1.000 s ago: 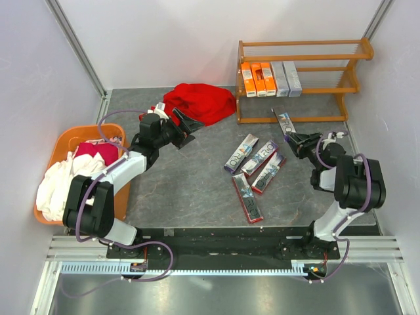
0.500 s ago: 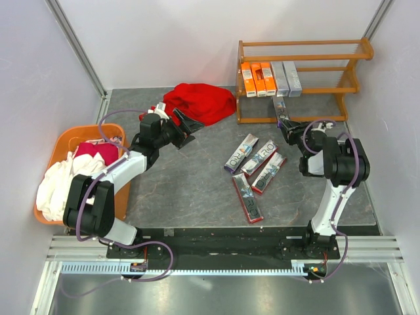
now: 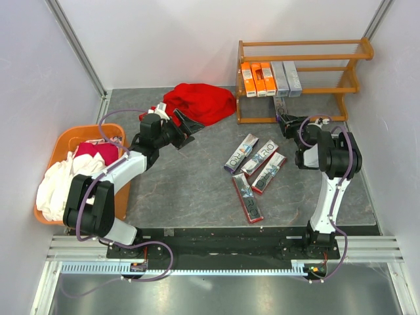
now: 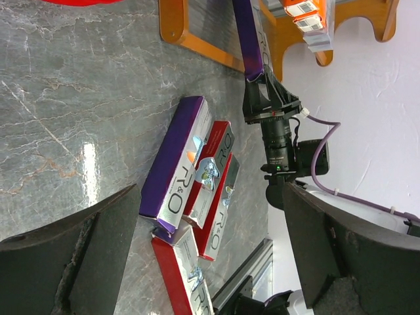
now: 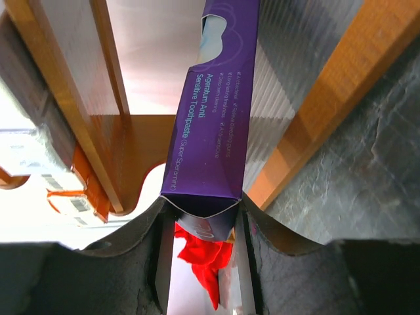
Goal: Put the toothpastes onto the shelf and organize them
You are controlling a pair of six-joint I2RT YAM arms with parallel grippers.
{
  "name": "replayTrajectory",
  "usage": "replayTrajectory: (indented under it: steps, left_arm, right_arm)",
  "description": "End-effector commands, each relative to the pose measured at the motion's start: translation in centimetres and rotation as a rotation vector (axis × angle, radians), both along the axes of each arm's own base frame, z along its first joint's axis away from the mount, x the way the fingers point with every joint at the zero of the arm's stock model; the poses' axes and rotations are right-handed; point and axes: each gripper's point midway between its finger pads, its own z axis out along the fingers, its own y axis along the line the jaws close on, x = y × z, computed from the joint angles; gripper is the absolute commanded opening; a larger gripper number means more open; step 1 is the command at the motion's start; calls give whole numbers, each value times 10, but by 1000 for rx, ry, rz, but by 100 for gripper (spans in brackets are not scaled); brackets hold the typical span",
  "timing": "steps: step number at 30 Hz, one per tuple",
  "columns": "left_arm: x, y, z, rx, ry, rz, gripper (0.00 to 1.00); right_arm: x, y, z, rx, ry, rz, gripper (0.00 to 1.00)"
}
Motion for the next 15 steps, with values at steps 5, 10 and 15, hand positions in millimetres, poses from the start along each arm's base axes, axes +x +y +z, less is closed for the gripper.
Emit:
replayTrajectory:
  steps: [5,10,15]
  left_arm:
    - [5,-3,13,32,-61,-38,96]
    - [6,-2,8,65,-59,-47,97]
    - [5,-2,6,85,-53,-53,97]
  right_arm:
    - [14,-4,-22,-15,74,-13,46]
    - [7,-3,-37,-53,158,4,69]
    - [1,-1,-36,-100,197,22,91]
